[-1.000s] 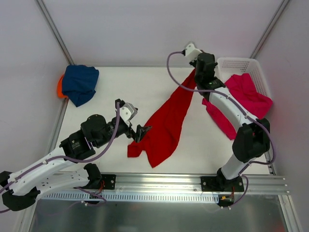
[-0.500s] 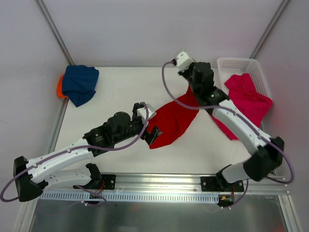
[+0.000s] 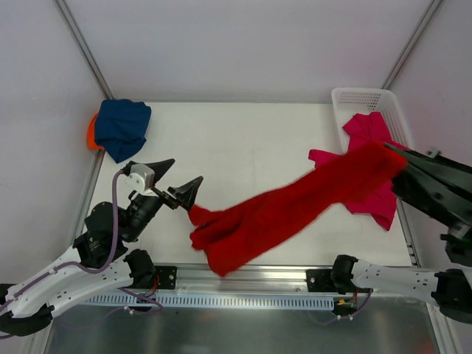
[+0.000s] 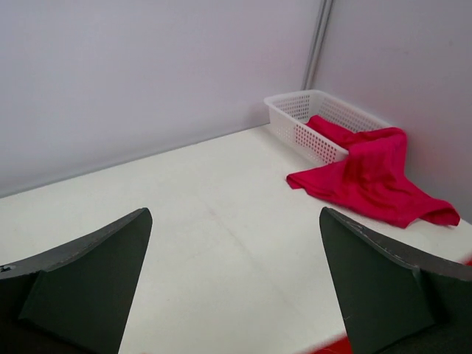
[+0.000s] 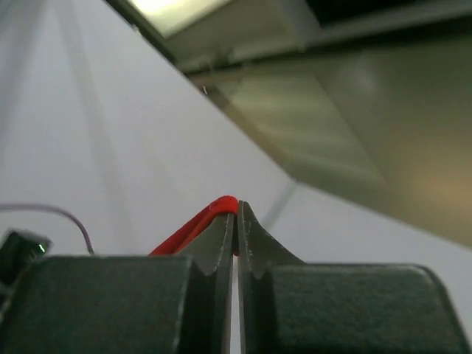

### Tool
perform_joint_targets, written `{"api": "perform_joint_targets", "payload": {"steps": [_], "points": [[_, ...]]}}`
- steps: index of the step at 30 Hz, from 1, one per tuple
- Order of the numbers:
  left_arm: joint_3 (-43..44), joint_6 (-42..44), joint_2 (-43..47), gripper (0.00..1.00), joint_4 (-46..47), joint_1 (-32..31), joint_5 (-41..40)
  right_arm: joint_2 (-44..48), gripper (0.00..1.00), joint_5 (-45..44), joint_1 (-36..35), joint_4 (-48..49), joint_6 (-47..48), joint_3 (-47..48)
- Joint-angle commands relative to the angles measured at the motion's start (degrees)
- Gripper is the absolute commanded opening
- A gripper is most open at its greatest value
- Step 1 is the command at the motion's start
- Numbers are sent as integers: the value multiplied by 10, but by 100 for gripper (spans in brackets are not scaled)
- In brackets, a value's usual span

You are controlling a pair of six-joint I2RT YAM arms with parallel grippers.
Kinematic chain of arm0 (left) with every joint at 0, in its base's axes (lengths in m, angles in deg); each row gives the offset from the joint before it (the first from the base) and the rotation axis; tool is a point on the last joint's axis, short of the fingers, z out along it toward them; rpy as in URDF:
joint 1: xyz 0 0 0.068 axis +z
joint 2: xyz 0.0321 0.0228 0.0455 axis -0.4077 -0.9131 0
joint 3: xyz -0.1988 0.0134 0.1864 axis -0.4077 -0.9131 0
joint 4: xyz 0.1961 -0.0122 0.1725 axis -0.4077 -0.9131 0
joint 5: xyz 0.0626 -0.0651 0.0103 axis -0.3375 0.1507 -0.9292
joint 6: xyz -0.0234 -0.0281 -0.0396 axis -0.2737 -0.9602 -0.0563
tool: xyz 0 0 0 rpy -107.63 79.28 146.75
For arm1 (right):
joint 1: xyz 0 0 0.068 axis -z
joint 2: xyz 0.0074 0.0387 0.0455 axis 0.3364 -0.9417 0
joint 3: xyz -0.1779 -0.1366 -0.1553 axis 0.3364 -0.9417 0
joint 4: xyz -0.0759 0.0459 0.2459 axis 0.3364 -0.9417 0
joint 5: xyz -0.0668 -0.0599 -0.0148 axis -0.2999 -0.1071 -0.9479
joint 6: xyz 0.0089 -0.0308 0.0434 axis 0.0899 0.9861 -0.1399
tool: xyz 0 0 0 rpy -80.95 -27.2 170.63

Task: Fold and stack the t-shirts
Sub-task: Flatten out the tshirt

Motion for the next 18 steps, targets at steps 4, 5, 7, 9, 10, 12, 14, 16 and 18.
{"api": "perform_joint_targets", "payload": {"steps": [4,5,7,9,10,12,14,16,18], "points": [[-10,4,-10,99,11,-3,-14,23,1,183,-2,180,-135,15],[-8,5,-24,99,11,-3,0,12,0,165,-3,186,-124,18],[-3,4,-39,99,11,-3,8,-14,1,93,-3,163,-32,41],[-2,4,-61,99,16,-3,10,-89,0,20,-3,93,62,78],[-2,4,-67,99,22,-3,11,-119,0,-72,-1,87,176,90],[-3,3,-80,99,26,-3,15,-222,0,-195,34,89,260,108],[-4,1,-87,99,30,-3,21,-312,0,-233,125,88,266,114],[-11,-2,-88,99,35,-3,28,-361,0,-259,218,86,218,105],[-17,-2,-85,99,38,-3,25,-435,1,-281,280,48,86,112]]}}
